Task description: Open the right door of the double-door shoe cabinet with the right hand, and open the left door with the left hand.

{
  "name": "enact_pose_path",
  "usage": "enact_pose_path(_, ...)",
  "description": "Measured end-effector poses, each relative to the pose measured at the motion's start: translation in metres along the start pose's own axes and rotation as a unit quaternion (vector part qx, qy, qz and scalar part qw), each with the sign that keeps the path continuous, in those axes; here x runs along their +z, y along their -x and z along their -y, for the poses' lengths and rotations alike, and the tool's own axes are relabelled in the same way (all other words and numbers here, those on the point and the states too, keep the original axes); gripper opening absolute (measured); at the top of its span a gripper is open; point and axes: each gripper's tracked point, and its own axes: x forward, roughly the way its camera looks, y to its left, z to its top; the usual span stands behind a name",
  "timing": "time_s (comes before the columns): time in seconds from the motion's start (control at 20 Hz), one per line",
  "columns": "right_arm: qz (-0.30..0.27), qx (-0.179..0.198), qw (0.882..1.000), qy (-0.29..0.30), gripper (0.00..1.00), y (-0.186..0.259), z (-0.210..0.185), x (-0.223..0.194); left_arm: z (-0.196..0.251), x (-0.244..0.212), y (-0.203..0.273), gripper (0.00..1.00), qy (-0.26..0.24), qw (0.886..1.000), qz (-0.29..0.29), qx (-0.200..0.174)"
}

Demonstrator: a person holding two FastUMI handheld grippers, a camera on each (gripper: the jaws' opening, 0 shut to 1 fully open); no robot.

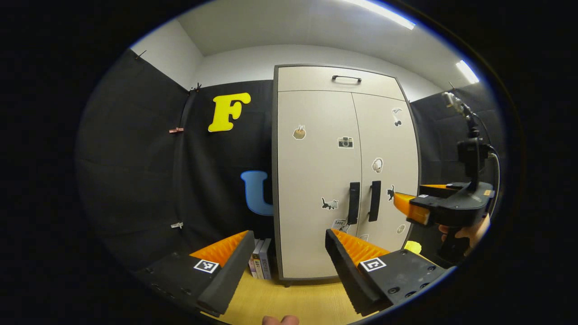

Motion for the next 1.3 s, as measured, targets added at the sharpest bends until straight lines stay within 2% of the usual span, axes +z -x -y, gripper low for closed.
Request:
enact_pose_path(0.25,-0.002,0.004,1.000,-0.008,0.98,-0.062,-0.008,-0.015,-0.005,-0.008,-0.019,0.98,0.000,1.000,-0.005,-0.002)
enact_pose_path(0.5,-0.015,-0.015,1.000,-0.009,0.97,-0.113,-0.002,-0.038,-0.011,-0.015,-0.037,0.98,0.003,1.000,-0.012,-0.002)
enact_pose_path(0.7,-0.038,-0.019,0.999,-0.007,0.84,-0.136,-0.001,-0.060,-0.018,-0.025,-0.049,0.98,0.007,1.000,-0.019,0.003)
enact_pose_path(0.9,-0.046,-0.031,0.998,-0.030,0.54,-0.145,0.000,-0.066,-0.026,-0.040,-0.053,0.98,0.015,0.999,-0.033,0.010)
enact_pose_path(0.95,-0.045,-0.038,0.998,-0.025,0.43,-0.145,-0.001,-0.065,-0.027,-0.042,-0.054,0.98,0.016,0.999,-0.035,0.011)
enact_pose_path(1.0,-0.044,-0.041,0.998,-0.015,0.42,-0.146,-0.001,-0.066,-0.029,-0.043,-0.054,0.98,0.017,0.999,-0.037,0.014)
enact_pose_path(1.05,-0.044,-0.045,0.998,-0.012,0.34,-0.149,-0.002,-0.068,-0.030,-0.045,-0.054,0.98,0.018,0.999,-0.038,0.015)
enact_pose_path(1.15,-0.048,-0.047,0.997,-0.021,0.34,-0.147,-0.002,-0.068,-0.030,-0.047,-0.053,0.98,0.019,0.999,-0.041,0.016)
enact_pose_path(1.2,-0.049,-0.045,0.998,-0.022,0.28,-0.145,-0.002,-0.066,-0.031,-0.047,-0.051,0.98,0.021,0.999,-0.042,0.018)
enact_pose_path(1.25,-0.049,-0.045,0.998,-0.022,0.27,-0.144,-0.001,-0.066,-0.032,-0.048,-0.049,0.98,0.024,0.999,-0.044,0.020)
enact_pose_path(1.3,-0.050,-0.045,0.997,-0.025,0.21,-0.145,-0.001,-0.067,-0.032,-0.048,-0.047,0.98,0.028,0.998,-0.044,0.021)
